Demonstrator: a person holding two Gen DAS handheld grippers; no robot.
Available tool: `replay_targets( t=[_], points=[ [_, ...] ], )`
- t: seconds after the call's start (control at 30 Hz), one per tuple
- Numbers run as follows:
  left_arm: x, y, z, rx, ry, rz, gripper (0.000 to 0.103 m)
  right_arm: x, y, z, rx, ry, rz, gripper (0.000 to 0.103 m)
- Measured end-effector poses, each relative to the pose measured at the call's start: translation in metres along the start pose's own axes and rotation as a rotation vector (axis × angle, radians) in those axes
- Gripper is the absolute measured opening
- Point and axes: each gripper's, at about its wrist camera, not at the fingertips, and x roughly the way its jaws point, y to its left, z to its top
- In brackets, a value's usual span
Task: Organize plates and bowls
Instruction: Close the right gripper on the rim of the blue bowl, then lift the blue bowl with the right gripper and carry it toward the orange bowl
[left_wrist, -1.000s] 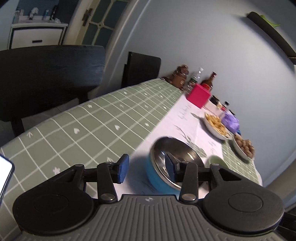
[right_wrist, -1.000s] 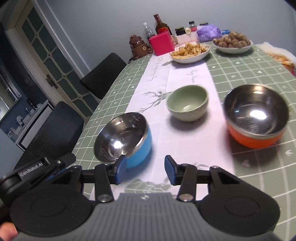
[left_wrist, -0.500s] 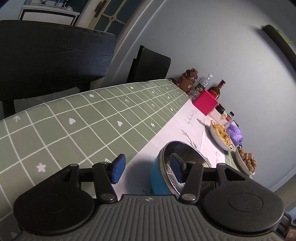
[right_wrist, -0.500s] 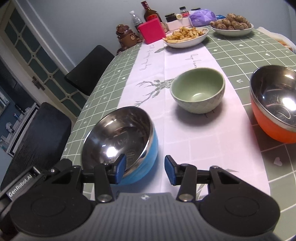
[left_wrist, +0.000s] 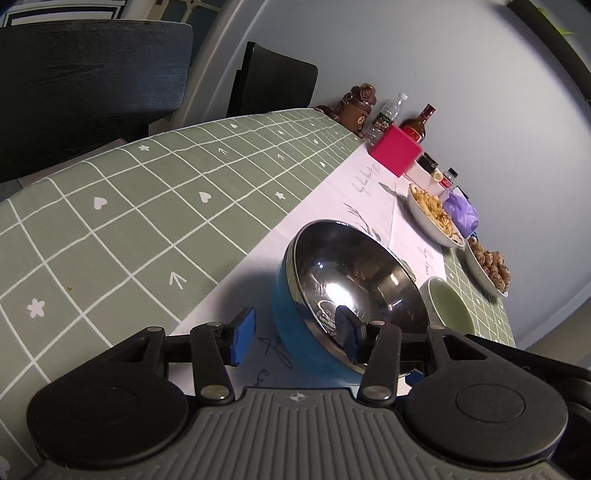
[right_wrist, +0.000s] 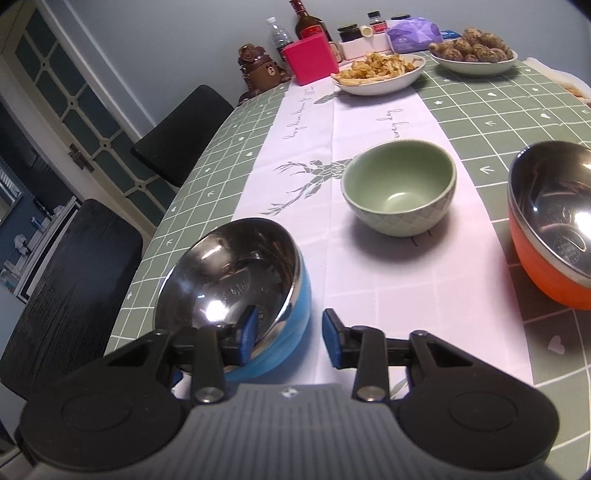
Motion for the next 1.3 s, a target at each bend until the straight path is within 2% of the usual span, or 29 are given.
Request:
replay_targets(
  t=[0.07,0.17,0.3,0.33,0.37,0.63,0.9,1.1,1.2,1.3],
  points=[
    [0.001,-0.001,0.0,0.007,0.01,-0.008,0.051,-0.001,0.001,-0.001,-0.013,0.001,0.008,0.022],
    [0.004,-0.001,-0.001,0.019,0.03,-0.011,0.043,-0.002,0.003,-0.004,-0.037,-0.003,-0.002,0.019],
    [0.005,-0.001,-0.002,0.032,0.036,0.014,0.032,-0.004,-0.002,-0.007,-0.047,0.0,-0.014,0.01],
    [0.005,-0.001,-0.002,0.037,0.037,0.024,0.025,-0.004,-0.003,-0.008,-0.046,-0.002,-0.016,0.008],
    [0.005,-0.001,-0.002,0.045,0.039,0.032,0.024,-0.005,-0.004,-0.008,-0.046,-0.003,-0.018,0.007],
    [-0.008,-0.016,-0.004,0.114,0.016,0.041,0.022,-0.024,-0.003,-0.006,-0.063,-0.04,-0.013,0.006],
    [-0.044,-0.039,-0.017,0.147,0.079,0.025,0.022,-0.08,-0.003,-0.006,-0.157,-0.082,-0.003,0.006],
    [-0.073,-0.071,-0.043,0.267,0.156,-0.007,0.023,-0.129,-0.033,-0.02,-0.155,-0.053,-0.028,0.006],
    [-0.081,-0.085,-0.062,0.369,0.233,-0.033,0.024,-0.15,-0.056,-0.028,-0.123,0.011,-0.042,0.006],
    [-0.087,-0.094,-0.078,0.423,0.335,-0.089,0.025,-0.17,-0.077,-0.034,-0.097,0.072,-0.064,0.006]
  ],
)
